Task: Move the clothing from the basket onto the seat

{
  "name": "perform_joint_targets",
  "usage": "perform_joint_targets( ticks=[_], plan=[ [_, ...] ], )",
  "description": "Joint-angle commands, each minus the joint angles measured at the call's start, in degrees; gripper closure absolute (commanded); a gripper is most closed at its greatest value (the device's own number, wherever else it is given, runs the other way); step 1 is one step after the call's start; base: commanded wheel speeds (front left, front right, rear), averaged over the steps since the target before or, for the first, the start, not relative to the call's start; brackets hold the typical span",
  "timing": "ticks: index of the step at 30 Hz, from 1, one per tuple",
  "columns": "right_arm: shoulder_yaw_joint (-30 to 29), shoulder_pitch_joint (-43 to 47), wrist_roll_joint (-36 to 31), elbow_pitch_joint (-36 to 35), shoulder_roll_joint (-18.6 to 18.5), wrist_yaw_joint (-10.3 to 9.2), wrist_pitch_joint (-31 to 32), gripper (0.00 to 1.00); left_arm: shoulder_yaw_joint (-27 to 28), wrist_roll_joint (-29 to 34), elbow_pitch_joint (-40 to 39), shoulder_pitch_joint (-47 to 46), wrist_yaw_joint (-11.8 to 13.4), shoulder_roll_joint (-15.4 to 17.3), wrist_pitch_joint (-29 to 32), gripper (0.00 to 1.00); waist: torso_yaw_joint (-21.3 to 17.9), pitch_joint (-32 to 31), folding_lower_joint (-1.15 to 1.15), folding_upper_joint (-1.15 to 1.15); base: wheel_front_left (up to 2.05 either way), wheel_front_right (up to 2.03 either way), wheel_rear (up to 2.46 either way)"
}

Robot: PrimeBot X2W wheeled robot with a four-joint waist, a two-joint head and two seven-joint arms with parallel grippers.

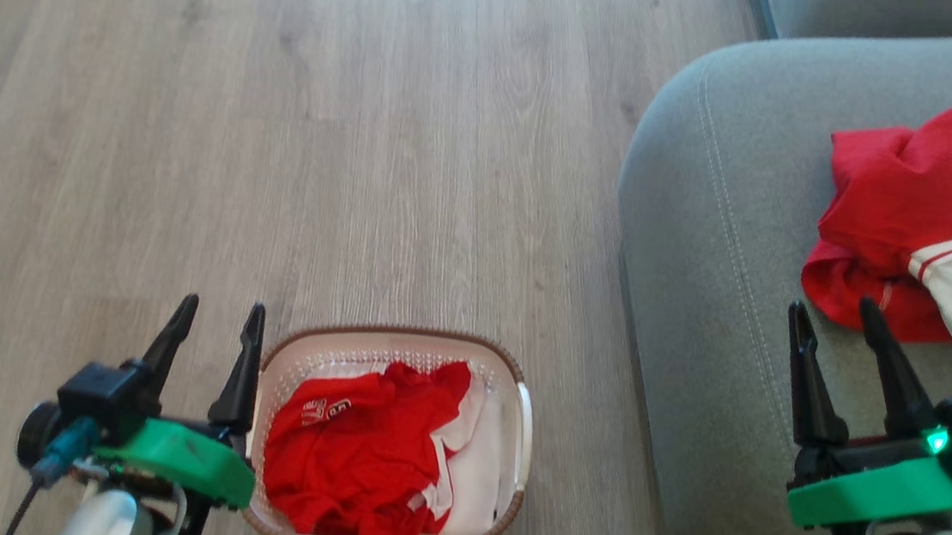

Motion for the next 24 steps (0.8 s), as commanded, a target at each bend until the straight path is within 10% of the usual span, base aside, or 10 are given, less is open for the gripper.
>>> perform_joint_targets(
  ticks=[1,24],
  plan=[
    [1.1,-2.3,0.1,-2.1,-1.2,-0.01,-0.5,0.0,2.5,0.4,-1.5,-3.9,-0.4,0.5,-0.7,0.0,-0.4,1.2,0.0,0.0,0.0,0.0,0.0],
    [1.4,-10.7,-0.7,-6.7,-0.1,-0.01,-0.5,0.0,-3.0,2.9,17.5,-18.9,-4.8,1.9,1.6,0.0,-5.8,17.7,0.0,0.0,0.0,0.0,0.0]
  ],
)
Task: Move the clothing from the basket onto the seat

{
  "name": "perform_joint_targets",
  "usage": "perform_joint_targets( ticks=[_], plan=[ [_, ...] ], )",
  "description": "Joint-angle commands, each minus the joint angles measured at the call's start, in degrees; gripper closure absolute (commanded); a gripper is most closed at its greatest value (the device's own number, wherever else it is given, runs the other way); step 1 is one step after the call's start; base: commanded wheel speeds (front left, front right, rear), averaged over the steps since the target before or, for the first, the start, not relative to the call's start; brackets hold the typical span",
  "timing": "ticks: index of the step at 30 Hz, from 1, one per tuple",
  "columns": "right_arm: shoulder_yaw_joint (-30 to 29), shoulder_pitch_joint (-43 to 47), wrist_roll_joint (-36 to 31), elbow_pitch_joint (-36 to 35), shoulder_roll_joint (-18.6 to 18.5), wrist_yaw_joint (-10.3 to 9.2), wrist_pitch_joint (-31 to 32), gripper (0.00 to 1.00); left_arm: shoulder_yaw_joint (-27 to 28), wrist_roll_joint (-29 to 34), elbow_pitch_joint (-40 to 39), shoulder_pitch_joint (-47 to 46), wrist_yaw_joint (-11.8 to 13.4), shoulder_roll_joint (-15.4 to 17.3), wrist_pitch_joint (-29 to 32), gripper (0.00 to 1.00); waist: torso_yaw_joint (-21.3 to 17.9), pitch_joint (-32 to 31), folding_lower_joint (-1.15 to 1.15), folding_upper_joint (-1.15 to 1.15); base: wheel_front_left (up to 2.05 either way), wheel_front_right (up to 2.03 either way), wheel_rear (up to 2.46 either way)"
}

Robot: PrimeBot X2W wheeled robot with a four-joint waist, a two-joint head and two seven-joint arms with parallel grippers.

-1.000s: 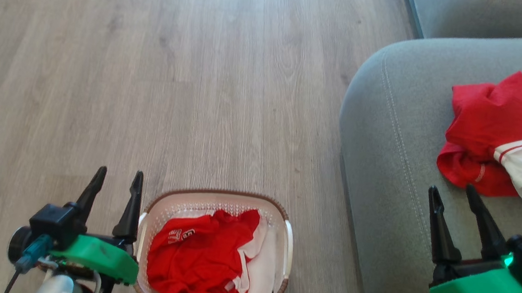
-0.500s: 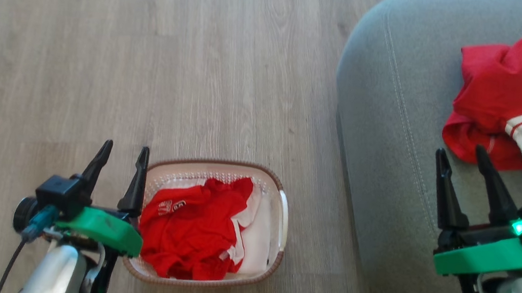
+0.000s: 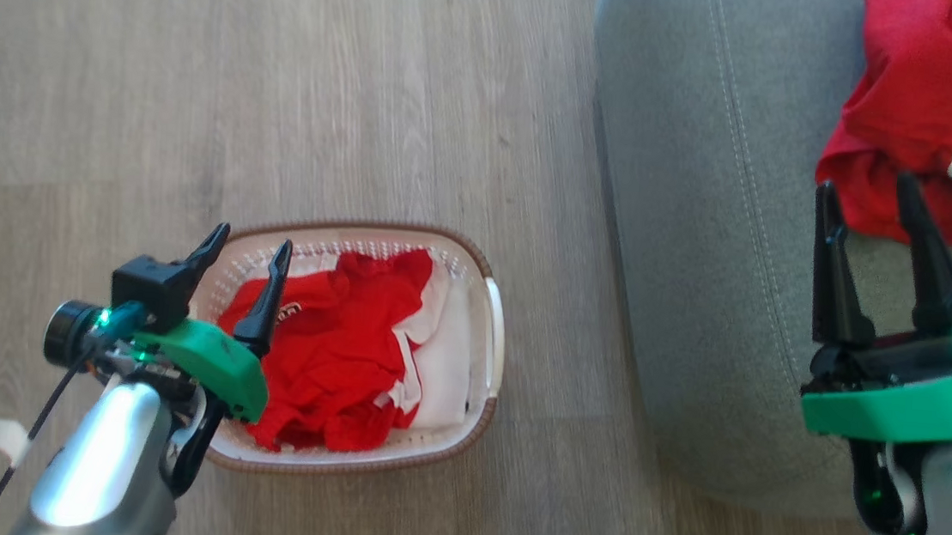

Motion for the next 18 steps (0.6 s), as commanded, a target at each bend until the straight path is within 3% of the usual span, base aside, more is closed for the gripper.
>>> perform_joint_targets(
  ticks=[1,18],
  plan=[
    [1.1,-1.9,-0.7,-2.5,0.0,-0.01,-0.5,0.0,0.7,0.6,1.3,-2.9,-0.7,1.9,0.1,0.0,-1.5,2.7,0.0,0.0,0.0,0.0,0.0],
    [1.7,-6.6,-1.7,-5.1,1.9,-0.01,-0.5,0.0,-5.7,-0.9,25.4,-15.2,-2.8,1.8,1.9,0.0,-5.1,13.1,0.0,0.0,0.0,0.0,0.0]
  ],
)
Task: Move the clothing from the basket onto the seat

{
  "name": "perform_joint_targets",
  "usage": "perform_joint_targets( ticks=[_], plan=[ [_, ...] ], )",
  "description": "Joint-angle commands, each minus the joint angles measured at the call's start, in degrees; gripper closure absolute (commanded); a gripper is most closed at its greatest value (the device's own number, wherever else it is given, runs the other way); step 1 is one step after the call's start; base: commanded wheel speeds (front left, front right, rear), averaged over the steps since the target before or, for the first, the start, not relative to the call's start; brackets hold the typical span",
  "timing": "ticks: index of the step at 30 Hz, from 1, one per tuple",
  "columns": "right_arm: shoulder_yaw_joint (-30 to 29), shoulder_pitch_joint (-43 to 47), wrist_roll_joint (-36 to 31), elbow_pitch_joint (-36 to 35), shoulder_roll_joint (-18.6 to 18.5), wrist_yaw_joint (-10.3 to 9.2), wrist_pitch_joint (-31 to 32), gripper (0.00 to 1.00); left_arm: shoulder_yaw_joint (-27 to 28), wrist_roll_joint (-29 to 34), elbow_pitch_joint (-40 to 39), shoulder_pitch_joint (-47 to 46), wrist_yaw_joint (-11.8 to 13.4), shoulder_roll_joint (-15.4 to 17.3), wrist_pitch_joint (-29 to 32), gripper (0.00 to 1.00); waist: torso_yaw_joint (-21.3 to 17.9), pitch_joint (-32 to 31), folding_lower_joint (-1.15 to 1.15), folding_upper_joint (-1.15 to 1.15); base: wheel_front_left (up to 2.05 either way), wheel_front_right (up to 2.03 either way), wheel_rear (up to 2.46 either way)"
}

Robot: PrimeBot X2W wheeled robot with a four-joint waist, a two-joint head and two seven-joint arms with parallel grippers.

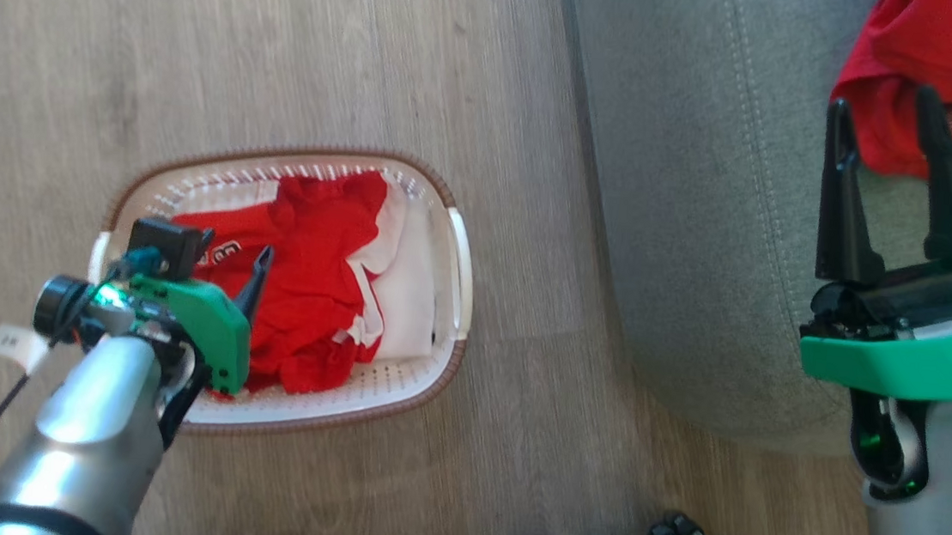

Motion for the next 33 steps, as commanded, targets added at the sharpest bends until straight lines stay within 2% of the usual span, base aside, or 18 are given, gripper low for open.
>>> perform_joint_targets(
  ticks=[1,12,19,28,33],
  plan=[
    [0.8,-0.4,-0.4,-2.3,0.3,-0.01,-0.5,0.0,0.9,-0.1,0.2,-1.5,-0.3,1.7,0.1,0.0,-0.9,2.0,-0.01,0.0,0.0,0.0,0.0],
    [0.5,-4.1,-1.1,-4.6,1.7,-0.01,-0.5,0.0,-6.3,1.8,12.1,-10.7,-0.3,4.5,4.1,0.0,-3.7,10.1,-0.01,0.0,0.0,0.0,0.0],
    [0.4,-5.4,-1.3,-5.4,2.8,-0.01,-0.5,0.0,-11.3,7.0,16.1,-14.9,2.7,6.0,7.4,0.0,-5.6,14.0,-0.01,0.0,0.0,0.0,0.0],
    [0.3,-6.1,-1.4,-6.3,4.1,-0.01,-0.5,0.0,-12.9,8.5,17.6,-18.5,7.3,7.4,9.8,0.0,-7.5,17.2,-0.01,0.0,0.0,0.0,0.0],
    [0.2,-6.2,-1.4,-6.8,4.4,-0.01,-0.5,0.0,-13.8,9.0,17.8,-19.8,6.7,7.9,10.5,0.0,-8.2,18.2,-0.01,0.0,0.0,0.0,0.0]
  ],
)
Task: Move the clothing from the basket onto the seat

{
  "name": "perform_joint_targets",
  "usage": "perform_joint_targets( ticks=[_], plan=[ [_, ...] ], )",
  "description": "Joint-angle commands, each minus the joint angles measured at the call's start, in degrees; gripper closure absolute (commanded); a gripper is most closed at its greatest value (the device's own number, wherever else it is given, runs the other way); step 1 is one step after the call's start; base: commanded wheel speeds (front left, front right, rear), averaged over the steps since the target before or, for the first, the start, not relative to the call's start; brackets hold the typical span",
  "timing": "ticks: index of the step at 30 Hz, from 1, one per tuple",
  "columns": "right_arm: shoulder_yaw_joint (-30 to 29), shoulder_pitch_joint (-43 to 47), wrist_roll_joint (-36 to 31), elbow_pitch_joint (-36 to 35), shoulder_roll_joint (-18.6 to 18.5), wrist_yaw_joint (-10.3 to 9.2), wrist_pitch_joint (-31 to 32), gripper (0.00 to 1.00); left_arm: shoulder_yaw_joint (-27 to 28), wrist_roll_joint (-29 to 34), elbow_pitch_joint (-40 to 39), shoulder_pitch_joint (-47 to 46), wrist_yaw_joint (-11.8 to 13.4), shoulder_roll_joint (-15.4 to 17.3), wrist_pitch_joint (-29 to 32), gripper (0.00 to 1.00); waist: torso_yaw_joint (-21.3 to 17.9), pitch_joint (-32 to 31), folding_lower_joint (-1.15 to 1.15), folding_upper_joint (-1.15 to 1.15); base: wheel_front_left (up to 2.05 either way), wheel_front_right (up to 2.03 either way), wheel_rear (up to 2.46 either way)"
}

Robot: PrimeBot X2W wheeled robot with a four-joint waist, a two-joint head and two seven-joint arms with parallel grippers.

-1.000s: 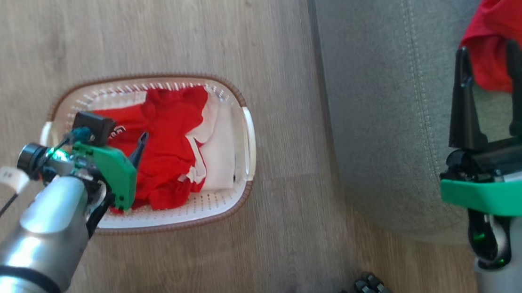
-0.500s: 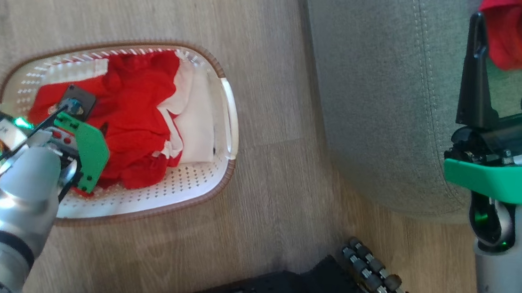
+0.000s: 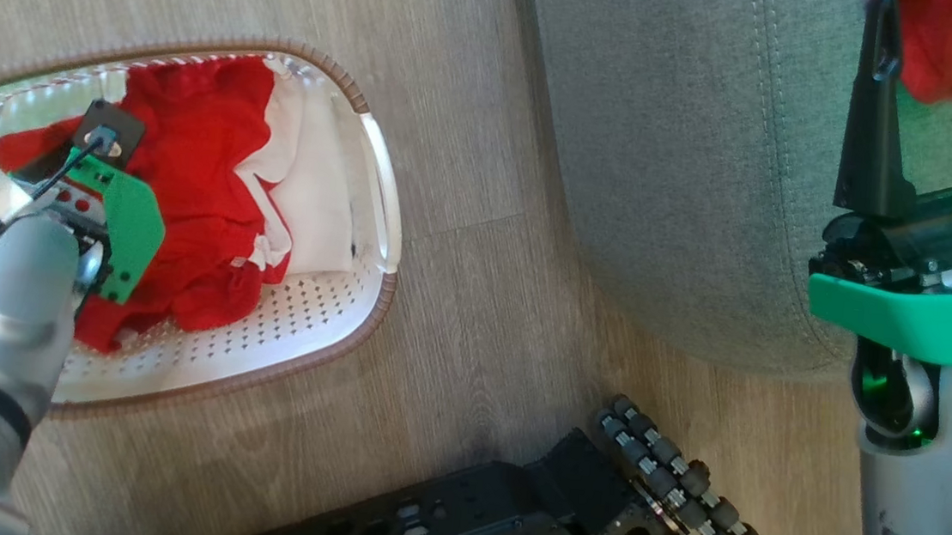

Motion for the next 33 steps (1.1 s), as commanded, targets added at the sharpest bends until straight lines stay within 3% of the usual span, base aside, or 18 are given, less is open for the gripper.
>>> perform_joint_targets(
  ticks=[1,15,20,21,22,23,24,33],
  plan=[
    [0.7,0.9,-0.3,-2.1,0.6,-0.01,-0.3,0.0,0.4,0.9,0.0,-0.3,-0.2,2.4,0.2,0.0,-0.4,0.5,-0.01,0.0,0.0,0.0,0.0],
    [0.7,0.9,-0.4,-2.9,1.2,-0.01,-0.3,0.0,-2.0,0.8,0.4,-1.9,-3.1,1.2,4.5,0.0,-2.7,3.0,-0.01,0.0,0.0,0.0,0.0],
    [0.7,0.8,-0.5,-2.7,1.4,-0.01,-0.3,0.0,-2.1,-0.1,0.5,-2.1,-4.1,1.0,6.0,0.31,-2.8,3.5,-0.01,0.0,0.0,0.0,0.0],
    [0.7,0.7,-0.5,-2.7,1.4,-0.01,-0.3,0.0,-2.2,-0.2,0.5,-2.1,-4.3,1.4,5.8,0.52,-2.8,3.5,-0.01,0.0,0.0,0.0,0.0],
    [0.7,0.7,-0.5,-2.6,1.4,-0.01,-0.3,0.0,-2.1,-0.4,0.5,-2.2,-4.5,1.6,5.7,0.65,-2.8,3.5,-0.01,0.0,0.0,0.0,0.0],
    [0.7,0.7,-0.6,-2.6,1.5,-0.01,-0.3,0.0,-2.1,-0.5,0.5,-2.2,-4.6,1.7,5.3,0.94,-2.8,3.6,-0.01,0.0,0.0,0.0,0.0],
    [0.7,0.6,-0.6,-2.5,1.5,-0.01,-0.3,0.0,-2.2,-0.6,0.5,-2.3,-4.6,1.8,5.1,1.0,-2.8,3.5,-0.01,0.0,0.0,0.0,0.0],
    [0.7,0.3,-1.0,-2.2,1.4,-0.01,-0.3,0.0,-2.1,-1.9,0.6,-1.7,-4.5,1.8,3.0,1.0,-1.9,2.1,-0.01,0.0,0.0,0.0,0.0]
  ],
)
